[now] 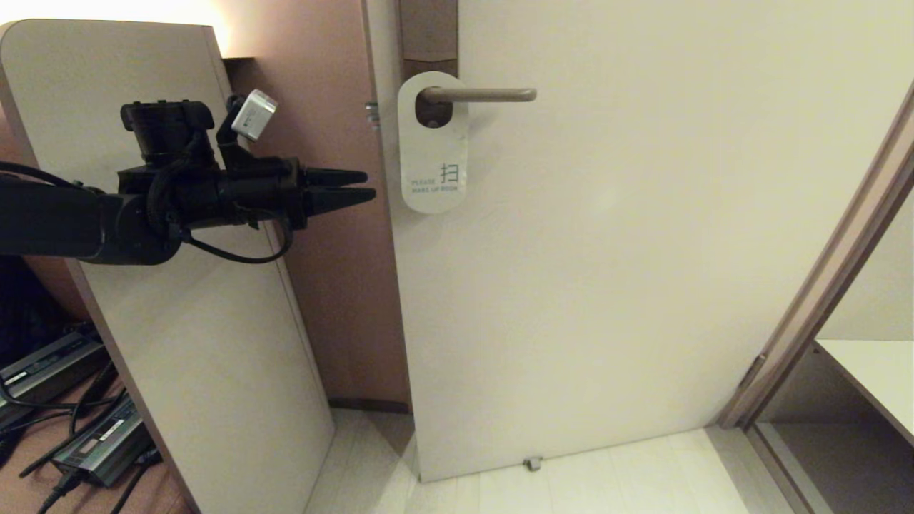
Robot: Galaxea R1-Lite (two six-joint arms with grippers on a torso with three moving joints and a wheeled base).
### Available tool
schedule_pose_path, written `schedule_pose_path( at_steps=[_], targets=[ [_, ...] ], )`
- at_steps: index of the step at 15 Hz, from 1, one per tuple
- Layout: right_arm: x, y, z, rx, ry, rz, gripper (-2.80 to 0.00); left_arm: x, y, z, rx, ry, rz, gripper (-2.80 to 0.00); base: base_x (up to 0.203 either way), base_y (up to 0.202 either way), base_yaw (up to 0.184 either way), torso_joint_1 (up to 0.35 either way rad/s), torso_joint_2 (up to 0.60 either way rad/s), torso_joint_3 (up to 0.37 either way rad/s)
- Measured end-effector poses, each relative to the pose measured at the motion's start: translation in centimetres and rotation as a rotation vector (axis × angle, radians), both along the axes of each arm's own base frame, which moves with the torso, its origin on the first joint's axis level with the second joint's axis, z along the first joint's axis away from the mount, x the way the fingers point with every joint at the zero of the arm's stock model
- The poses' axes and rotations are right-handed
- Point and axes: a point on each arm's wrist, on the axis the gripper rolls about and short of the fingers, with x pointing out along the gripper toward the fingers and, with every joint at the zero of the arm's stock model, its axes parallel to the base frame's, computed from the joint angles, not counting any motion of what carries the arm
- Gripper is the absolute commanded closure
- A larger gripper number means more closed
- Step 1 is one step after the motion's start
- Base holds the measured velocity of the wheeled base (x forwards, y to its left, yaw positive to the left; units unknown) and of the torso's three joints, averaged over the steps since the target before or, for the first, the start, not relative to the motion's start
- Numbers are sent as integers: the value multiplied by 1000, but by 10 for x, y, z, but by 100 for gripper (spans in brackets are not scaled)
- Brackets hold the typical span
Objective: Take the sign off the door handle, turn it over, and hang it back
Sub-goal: Take down the sign
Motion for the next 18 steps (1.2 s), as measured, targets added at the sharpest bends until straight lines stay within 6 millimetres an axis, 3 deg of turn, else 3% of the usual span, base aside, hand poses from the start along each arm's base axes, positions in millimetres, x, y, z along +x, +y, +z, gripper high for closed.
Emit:
schedule_pose_path(
  at_steps=[9, 18],
  targets=[
    [0, 0, 0, 0, 0, 0, 0, -12, -22, 11, -4, -21, -50, -280, 0, 0, 0, 0, 0, 0],
    [0, 0, 0, 0, 0, 0, 0, -7, -31, 3, -2, -5, -54, -280, 0, 0, 0, 0, 0, 0]
  ],
)
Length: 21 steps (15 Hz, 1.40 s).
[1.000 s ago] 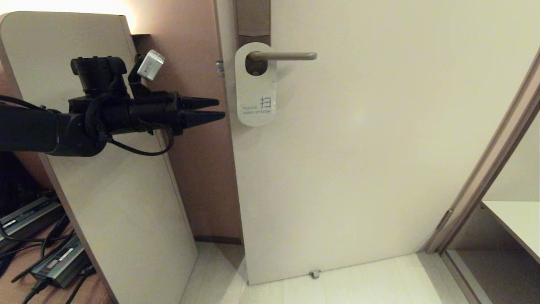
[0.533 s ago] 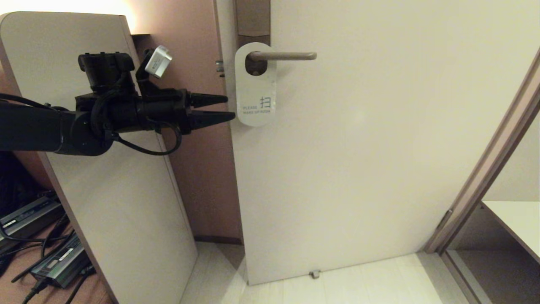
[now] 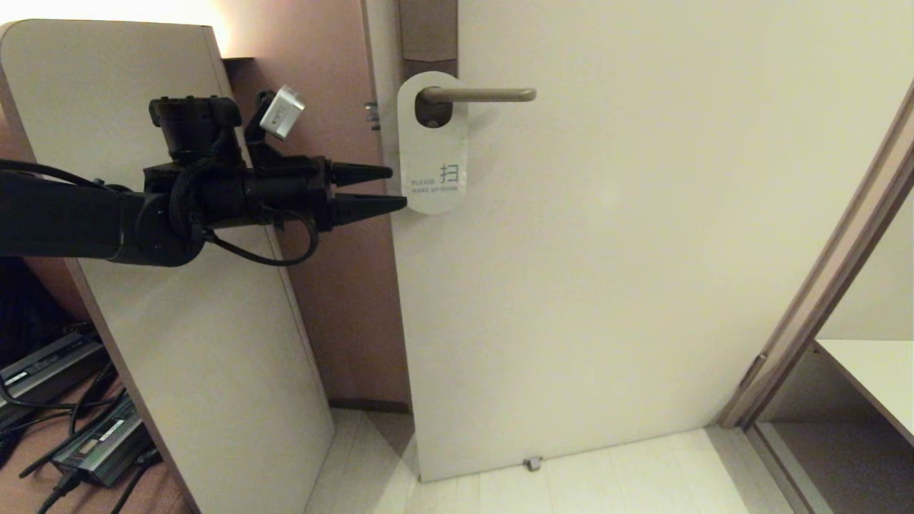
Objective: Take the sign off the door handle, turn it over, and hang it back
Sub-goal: Take down the sign
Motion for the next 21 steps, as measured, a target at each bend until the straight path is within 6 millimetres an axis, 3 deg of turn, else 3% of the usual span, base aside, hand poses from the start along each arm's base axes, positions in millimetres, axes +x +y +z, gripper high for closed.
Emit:
schedule_pose_path(
  at_steps=[12, 21],
  targets=[
    [0, 0, 0, 0, 0, 0, 0, 19, -5, -6, -2, -11, 0, -280, 0, 0, 0, 0, 0, 0],
    [0, 0, 0, 0, 0, 0, 0, 26, -20, -7, -6, -23, -30, -280, 0, 0, 0, 0, 0, 0]
  ],
)
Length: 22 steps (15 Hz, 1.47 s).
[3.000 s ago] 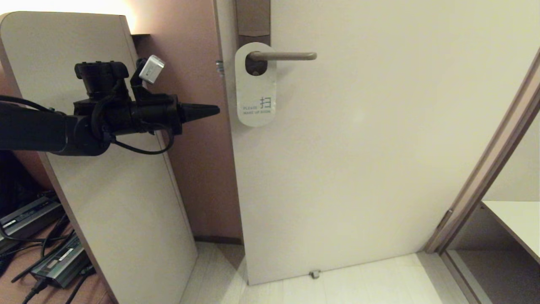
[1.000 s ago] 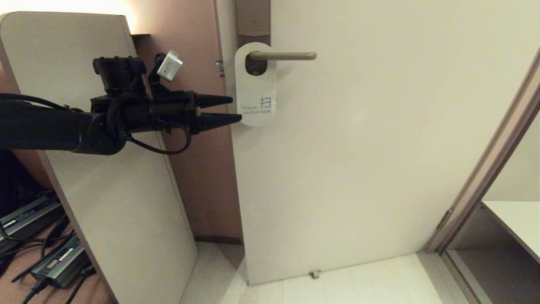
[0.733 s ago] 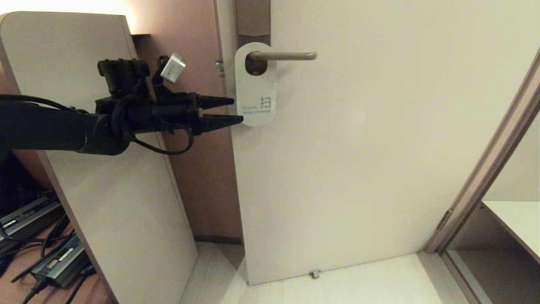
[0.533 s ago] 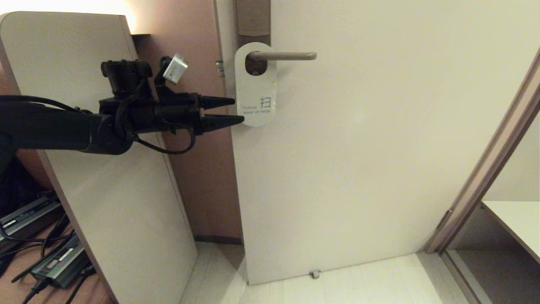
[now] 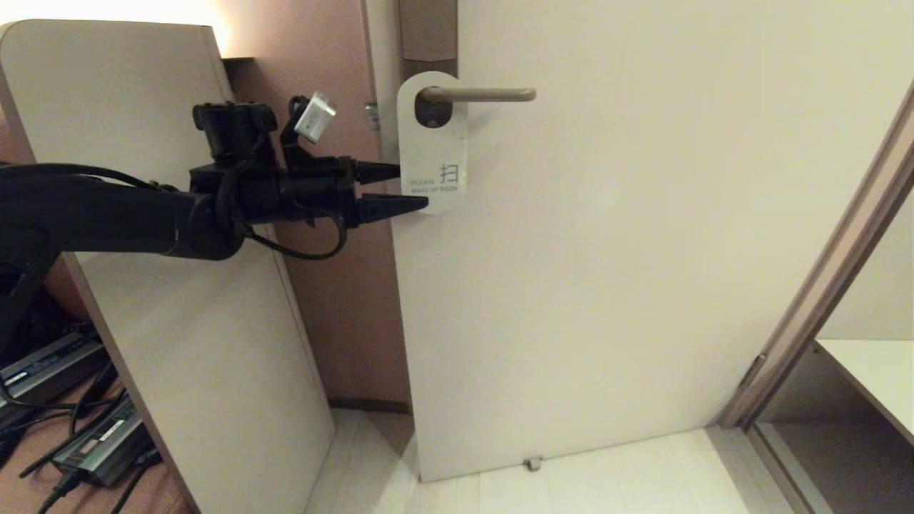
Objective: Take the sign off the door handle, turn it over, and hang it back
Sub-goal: Take down the sign
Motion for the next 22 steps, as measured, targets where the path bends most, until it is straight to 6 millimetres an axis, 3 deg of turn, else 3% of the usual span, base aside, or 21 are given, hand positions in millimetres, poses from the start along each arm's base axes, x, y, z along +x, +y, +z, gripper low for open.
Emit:
schedule_pose_path(
  at_steps=[22],
  targets=[
    [0, 0, 0, 1, 0, 0, 0, 12, -29, -2, -11, -17, -36, -280, 0, 0, 0, 0, 0, 0]
  ],
)
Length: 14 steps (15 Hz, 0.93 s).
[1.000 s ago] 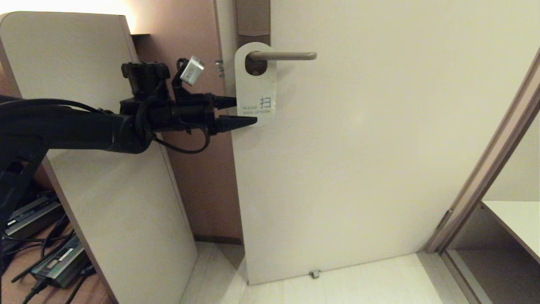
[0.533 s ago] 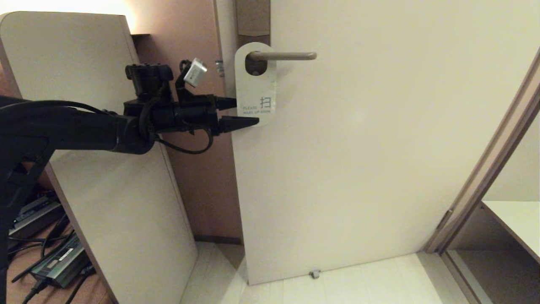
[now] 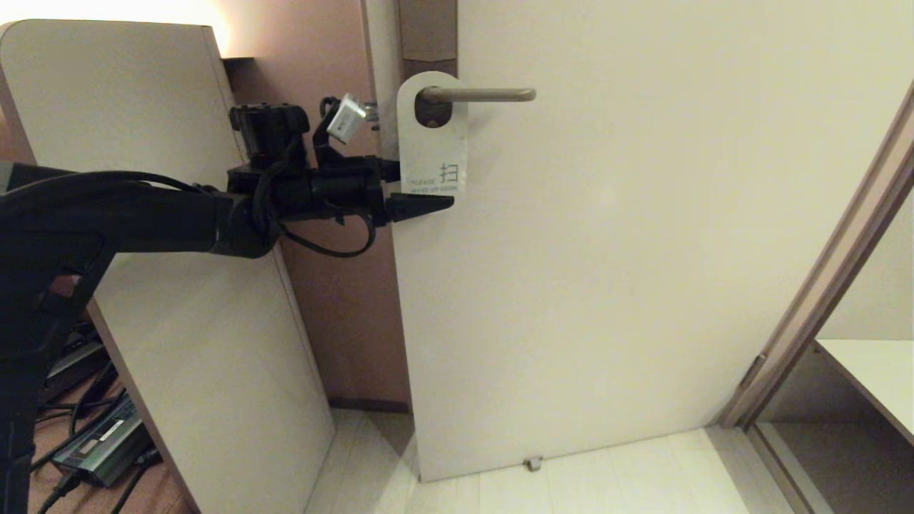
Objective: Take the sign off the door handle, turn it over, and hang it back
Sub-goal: Take down the sign
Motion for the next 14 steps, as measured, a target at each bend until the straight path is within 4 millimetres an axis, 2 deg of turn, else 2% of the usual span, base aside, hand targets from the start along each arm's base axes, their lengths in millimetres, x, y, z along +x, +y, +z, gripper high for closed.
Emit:
schedule_pose_path(
  at_steps=[10, 14],
  targets=[
    [0, 0, 0, 0, 0, 0, 0, 4, -2, -6, 2, 10, 31, -280, 0, 0, 0, 0, 0, 0],
    [0, 0, 0, 0, 0, 0, 0, 4, -11, -2, -4, -10, 13, -280, 0, 0, 0, 0, 0, 0]
  ],
)
